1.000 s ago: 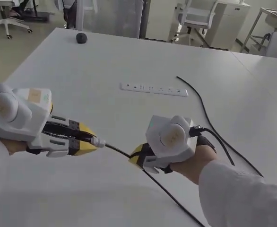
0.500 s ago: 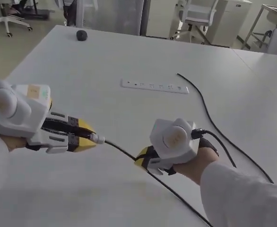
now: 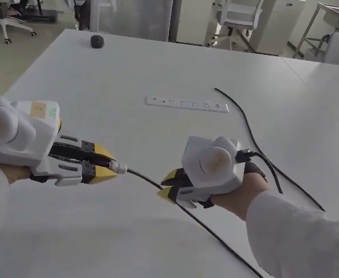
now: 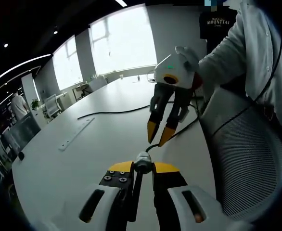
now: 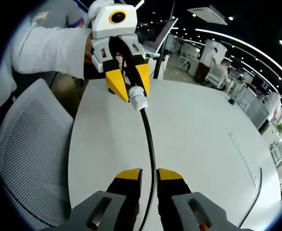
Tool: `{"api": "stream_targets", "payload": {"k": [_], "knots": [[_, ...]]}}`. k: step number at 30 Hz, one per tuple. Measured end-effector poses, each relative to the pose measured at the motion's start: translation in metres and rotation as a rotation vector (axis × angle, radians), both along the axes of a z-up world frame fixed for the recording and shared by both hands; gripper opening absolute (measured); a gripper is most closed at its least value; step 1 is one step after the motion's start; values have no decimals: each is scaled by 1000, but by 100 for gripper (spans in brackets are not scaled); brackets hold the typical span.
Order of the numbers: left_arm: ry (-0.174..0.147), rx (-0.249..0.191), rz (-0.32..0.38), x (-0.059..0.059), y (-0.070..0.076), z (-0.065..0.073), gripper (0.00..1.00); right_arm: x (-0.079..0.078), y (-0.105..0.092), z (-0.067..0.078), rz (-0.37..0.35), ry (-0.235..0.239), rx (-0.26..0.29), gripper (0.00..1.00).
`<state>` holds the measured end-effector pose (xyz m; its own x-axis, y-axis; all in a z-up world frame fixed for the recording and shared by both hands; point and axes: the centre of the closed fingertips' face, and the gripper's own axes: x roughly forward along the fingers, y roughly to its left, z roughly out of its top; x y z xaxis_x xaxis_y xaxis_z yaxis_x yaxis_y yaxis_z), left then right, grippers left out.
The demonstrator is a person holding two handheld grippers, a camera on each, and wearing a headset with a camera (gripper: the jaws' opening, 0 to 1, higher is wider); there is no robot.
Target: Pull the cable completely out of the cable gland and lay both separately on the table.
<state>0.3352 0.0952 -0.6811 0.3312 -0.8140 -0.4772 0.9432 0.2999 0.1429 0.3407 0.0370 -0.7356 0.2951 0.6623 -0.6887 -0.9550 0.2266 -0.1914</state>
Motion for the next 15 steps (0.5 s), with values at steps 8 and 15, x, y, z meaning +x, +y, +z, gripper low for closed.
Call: {"api": "stream_targets", "payload": {"k": [8, 15], "knots": [[-1, -2, -3, 0, -1, 1, 15, -2, 17, 19, 34, -37, 32, 7], [4, -6, -8, -3, -2, 1, 15, -4, 34, 35, 70, -73, 60, 7]]}}
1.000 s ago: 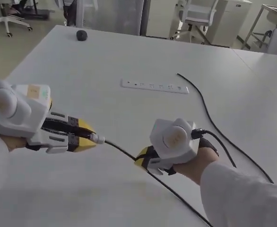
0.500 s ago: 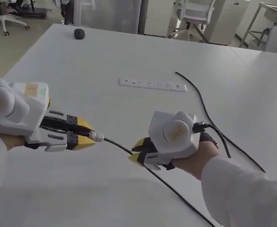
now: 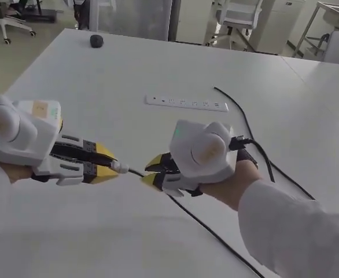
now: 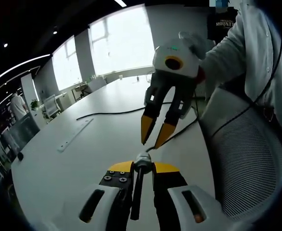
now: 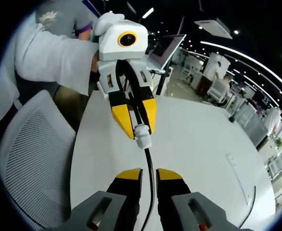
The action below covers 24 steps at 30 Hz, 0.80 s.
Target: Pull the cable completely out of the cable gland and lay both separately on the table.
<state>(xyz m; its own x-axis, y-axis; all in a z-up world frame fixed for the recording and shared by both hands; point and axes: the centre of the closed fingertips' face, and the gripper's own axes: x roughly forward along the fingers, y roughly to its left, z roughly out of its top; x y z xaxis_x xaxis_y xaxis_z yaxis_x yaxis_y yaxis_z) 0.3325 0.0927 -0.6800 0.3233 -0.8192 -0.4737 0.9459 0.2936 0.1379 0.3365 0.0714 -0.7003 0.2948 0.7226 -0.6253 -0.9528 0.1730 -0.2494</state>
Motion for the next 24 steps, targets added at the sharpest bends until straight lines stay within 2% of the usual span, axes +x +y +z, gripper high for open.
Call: {"api": "stream_targets", "payload": {"k": [9, 17, 24], "knots": [[-2, -10, -8, 0, -3, 3, 15, -2, 14, 7, 46, -36, -7, 6], [-2, -17, -11, -1, -5, 5, 15, 0, 15, 4, 73, -72, -37, 0], [-7, -18, -10, 0, -5, 6, 15, 1, 13, 3, 73, -79, -43, 0]]}}
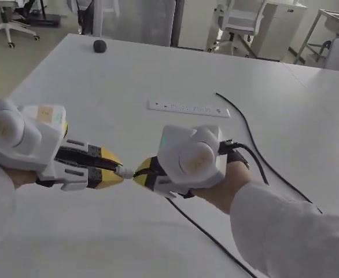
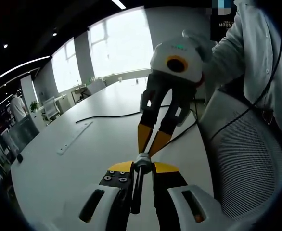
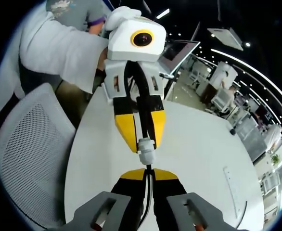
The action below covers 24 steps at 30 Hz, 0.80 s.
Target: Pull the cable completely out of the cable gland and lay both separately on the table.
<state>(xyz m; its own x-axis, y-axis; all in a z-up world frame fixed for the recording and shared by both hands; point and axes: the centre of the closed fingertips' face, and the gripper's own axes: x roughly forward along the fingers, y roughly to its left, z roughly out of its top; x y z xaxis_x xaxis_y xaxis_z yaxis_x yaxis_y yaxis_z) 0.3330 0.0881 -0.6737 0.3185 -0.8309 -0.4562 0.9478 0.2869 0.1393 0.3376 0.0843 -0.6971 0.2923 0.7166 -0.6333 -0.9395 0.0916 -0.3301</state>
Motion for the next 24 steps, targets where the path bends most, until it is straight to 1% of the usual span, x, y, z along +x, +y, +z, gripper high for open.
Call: {"api": "stream_targets", "payload": {"k": [9, 19, 24], "knots": [[-10, -4, 19, 3, 7, 4, 15, 7, -12, -10, -28, 10, -19, 0], [-28, -3, 38, 3, 16, 11, 15, 12, -17, -17, -47, 23, -18, 0], [-37, -2, 51, 4, 21, 14, 15, 16, -21, -25, -59, 29, -35, 0]]}}
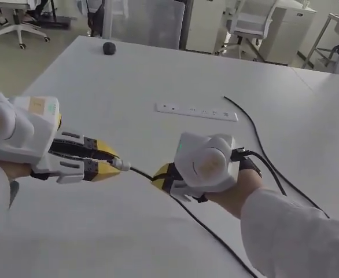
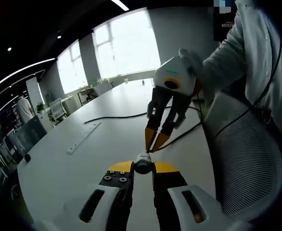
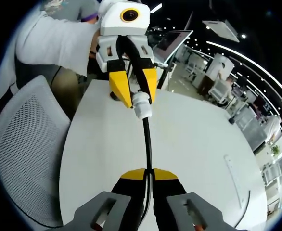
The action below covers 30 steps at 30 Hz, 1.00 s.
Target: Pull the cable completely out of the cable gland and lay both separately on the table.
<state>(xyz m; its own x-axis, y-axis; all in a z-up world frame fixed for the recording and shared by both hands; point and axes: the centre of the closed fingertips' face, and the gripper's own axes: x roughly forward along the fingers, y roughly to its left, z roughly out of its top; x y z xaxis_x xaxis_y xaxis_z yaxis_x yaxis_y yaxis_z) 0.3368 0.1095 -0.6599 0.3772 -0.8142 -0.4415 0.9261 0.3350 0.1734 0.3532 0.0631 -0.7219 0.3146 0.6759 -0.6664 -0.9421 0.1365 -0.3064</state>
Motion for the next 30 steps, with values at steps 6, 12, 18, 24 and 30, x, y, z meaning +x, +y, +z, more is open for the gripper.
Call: {"api": "stream_targets", "payload": {"k": [6, 12, 18, 24, 30], "knots": [[-4, -2, 10, 0, 4, 2, 15, 3, -9, -8, -24, 17, -12, 0], [-10, -7, 16, 1, 6, 4, 15, 6, -14, -12, -44, 29, -18, 0], [-15, -21, 28, 3, 10, 7, 15, 9, -20, -17, -60, 37, -25, 0], [-13, -27, 35, 3, 12, 7, 15, 8, -23, -20, -72, 51, -28, 0], [-9, -31, 29, 3, 8, 4, 15, 12, -20, -13, -91, 65, 0, 0]]}}
